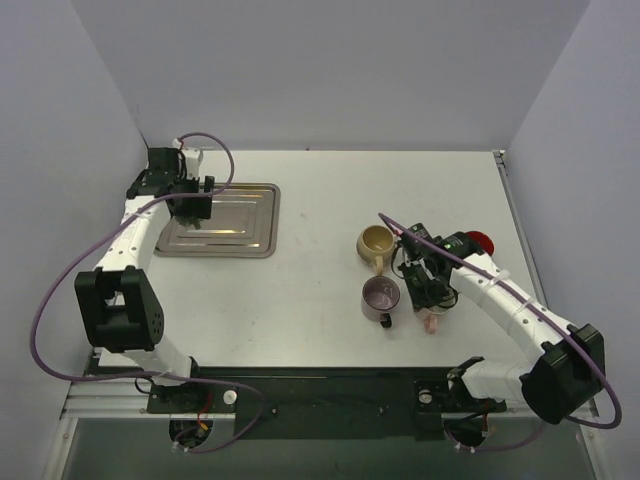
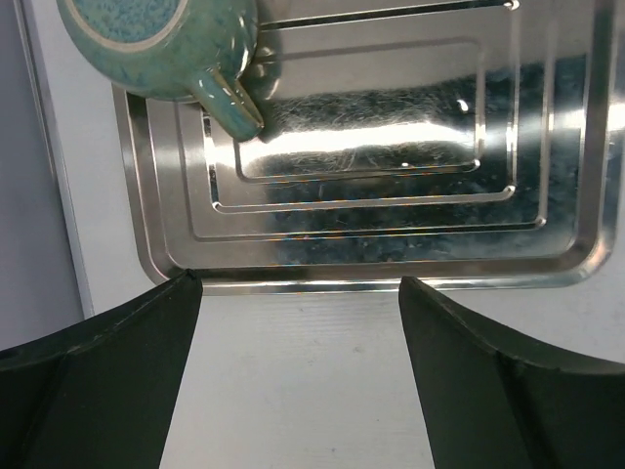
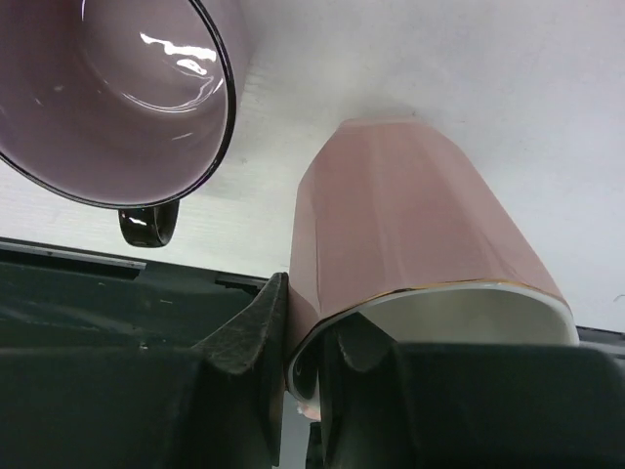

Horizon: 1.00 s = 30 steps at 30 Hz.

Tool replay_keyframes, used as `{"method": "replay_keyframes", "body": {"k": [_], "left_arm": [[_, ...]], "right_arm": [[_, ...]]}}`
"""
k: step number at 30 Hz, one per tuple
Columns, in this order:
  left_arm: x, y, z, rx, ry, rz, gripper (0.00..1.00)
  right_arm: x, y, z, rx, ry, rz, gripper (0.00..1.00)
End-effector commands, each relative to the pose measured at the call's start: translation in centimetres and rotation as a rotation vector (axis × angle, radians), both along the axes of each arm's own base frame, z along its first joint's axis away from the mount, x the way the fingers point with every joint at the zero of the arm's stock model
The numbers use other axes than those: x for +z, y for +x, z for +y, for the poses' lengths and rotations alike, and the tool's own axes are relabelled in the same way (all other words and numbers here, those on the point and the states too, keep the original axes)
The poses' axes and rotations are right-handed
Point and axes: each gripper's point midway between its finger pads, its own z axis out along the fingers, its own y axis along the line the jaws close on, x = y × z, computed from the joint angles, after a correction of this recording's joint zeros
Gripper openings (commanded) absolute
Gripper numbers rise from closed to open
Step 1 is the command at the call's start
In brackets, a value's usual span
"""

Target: Turn the mug right side up

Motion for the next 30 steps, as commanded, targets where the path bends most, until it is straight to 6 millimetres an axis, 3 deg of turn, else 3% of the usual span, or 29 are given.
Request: {"method": "replay_keyframes", "body": {"k": [1,4,9,11,13,14,17,20,22,30], "left_arm": [[-0.5,2.5,3.3,0.078,0.045,-0.067,0.93],[-2.3,3.2,5.2,0.135,0.050,-0.057,0.93],[-4.9,4.6,5.7,0.138,0.016,-0.051,0.93],[-5.4,5.2,5.7,0.130,0.014,-0.070,0.93],[-5.6,5.8,5.6,0.137,-0.001,-0.085,0.93],[-5.8,6.0,5.5,0.144,-0.005,-0.086,0.92],[-6.3,7.6,6.1,0.231,-0.039,-0.094,0.89],[-6.4,9.3,6.4,0.316,-0.081,-0.127,0.88],[-6.6,10.3,6.9,0.366,-0.090,-0.155,0.85],[-10.5,12.3,7.7,0.425,-0.046,-0.073,0.69]], "right_arm": [[0.3,1.5,1.4,0.005,0.119,-0.050,0.00],[-1.7,2.3,1.8,-0.019,0.147,-0.008,0.00],[-4.2,2.6,0.9,-0.065,0.139,0.044,0.01],[-4.4,2.6,0.3,-0.089,0.128,0.049,0.08],[-4.3,2.7,0.2,-0.090,0.122,0.040,0.23],[-4.0,2.8,0.0,-0.099,0.115,0.024,0.33],[-2.7,2.6,-0.8,-0.119,0.085,-0.003,0.50],[-0.7,2.6,-1.6,-0.132,0.069,-0.068,0.77],[0.5,2.5,-1.9,-0.135,0.073,-0.107,0.87],[4.4,1.9,-3.6,-0.176,0.045,-0.231,0.94]]}}
